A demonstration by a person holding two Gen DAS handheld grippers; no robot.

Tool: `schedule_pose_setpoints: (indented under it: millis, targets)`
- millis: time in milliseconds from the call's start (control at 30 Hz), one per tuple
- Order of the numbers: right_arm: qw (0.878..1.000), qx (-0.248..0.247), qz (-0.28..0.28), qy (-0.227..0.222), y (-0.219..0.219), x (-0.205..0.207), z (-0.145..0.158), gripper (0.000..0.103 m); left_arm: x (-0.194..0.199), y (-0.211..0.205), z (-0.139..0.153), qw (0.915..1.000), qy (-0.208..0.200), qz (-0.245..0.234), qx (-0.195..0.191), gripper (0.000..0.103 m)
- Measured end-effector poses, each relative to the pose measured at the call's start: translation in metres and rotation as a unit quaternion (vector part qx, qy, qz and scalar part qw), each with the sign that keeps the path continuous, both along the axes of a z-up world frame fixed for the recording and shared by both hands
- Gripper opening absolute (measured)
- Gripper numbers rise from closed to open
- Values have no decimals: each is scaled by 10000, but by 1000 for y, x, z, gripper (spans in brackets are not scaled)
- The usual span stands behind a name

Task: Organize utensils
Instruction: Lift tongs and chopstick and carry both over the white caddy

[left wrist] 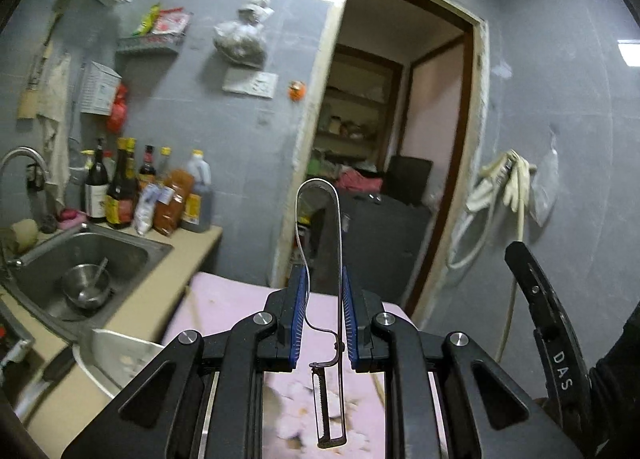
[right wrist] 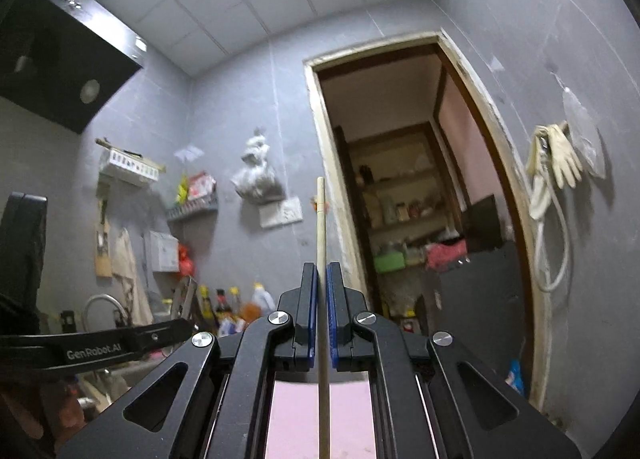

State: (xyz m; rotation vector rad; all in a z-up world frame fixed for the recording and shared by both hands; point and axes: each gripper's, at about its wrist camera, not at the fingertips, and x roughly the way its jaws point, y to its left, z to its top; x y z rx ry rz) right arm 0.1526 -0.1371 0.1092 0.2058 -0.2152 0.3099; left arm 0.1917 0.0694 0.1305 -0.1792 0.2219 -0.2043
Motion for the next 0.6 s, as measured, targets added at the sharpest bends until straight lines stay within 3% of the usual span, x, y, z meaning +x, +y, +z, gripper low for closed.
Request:
schedule_pose_setpoints:
  millis: [267, 500, 600]
  targets:
    - [9972, 450, 589, 132, 43, 17, 5, 3, 1, 82, 12, 9988, 65, 440, -220, 14]
    - [9905, 706, 1167, 188, 77, 30, -3, 3, 9, 138, -6, 9936, 87, 892, -689, 14]
    - [9895, 693, 1251, 225, 88, 36, -7, 3, 13, 147, -16, 9928, -58, 1006, -644, 14]
